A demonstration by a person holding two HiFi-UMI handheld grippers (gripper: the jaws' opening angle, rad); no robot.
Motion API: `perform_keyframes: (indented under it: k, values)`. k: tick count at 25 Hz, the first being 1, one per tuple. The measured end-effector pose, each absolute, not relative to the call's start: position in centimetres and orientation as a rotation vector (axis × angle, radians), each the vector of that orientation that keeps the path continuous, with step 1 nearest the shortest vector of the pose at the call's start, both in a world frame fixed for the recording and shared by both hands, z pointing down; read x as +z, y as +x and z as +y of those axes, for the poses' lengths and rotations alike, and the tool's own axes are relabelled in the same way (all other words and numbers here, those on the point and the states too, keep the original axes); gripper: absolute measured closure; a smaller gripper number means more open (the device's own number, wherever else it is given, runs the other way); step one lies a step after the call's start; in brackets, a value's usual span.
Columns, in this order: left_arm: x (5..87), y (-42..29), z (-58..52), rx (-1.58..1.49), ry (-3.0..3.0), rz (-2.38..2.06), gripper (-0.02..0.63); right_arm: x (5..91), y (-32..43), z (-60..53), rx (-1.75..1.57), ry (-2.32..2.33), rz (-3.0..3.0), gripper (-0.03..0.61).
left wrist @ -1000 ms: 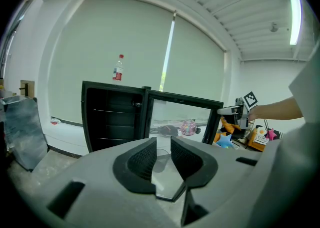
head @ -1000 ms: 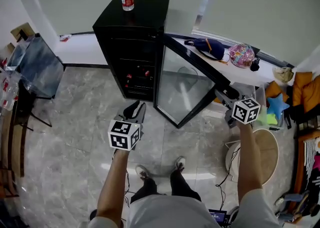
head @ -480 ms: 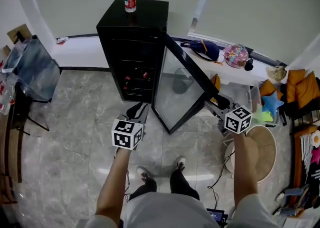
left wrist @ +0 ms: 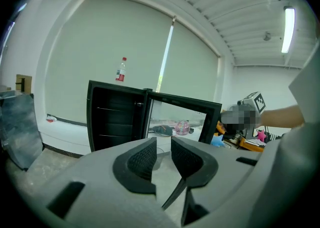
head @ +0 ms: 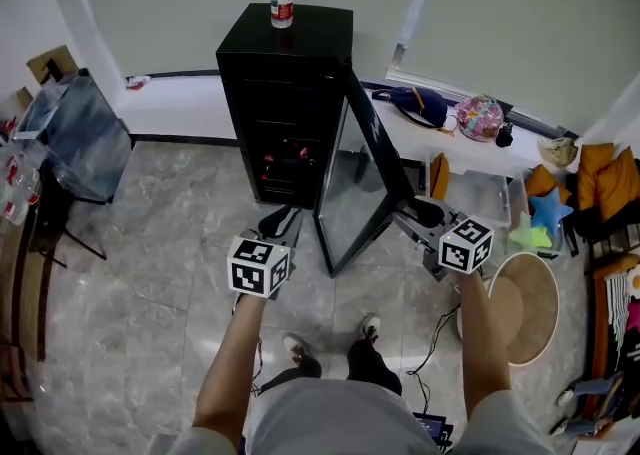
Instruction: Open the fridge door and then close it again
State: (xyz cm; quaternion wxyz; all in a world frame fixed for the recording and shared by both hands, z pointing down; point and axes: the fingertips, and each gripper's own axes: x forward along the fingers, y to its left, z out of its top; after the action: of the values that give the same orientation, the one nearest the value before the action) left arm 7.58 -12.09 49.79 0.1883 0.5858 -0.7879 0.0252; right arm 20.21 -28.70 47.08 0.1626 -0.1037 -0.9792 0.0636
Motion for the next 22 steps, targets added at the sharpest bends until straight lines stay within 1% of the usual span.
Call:
perform_keyframes:
  k: [9, 22]
  values:
    - [51.2, 8.2, -8.2, 0.045, 1.584, -2.229, 0.54, 47.1, 16.5, -21.6, 0.133, -0.527, -2.746, 0.407]
    - [52.3, 5.6, -2.9, 0.043, 1.469, -2.288, 0.526, 46.5, 8.1, -12.0, 0.033, -0.806, -2.684, 0.4]
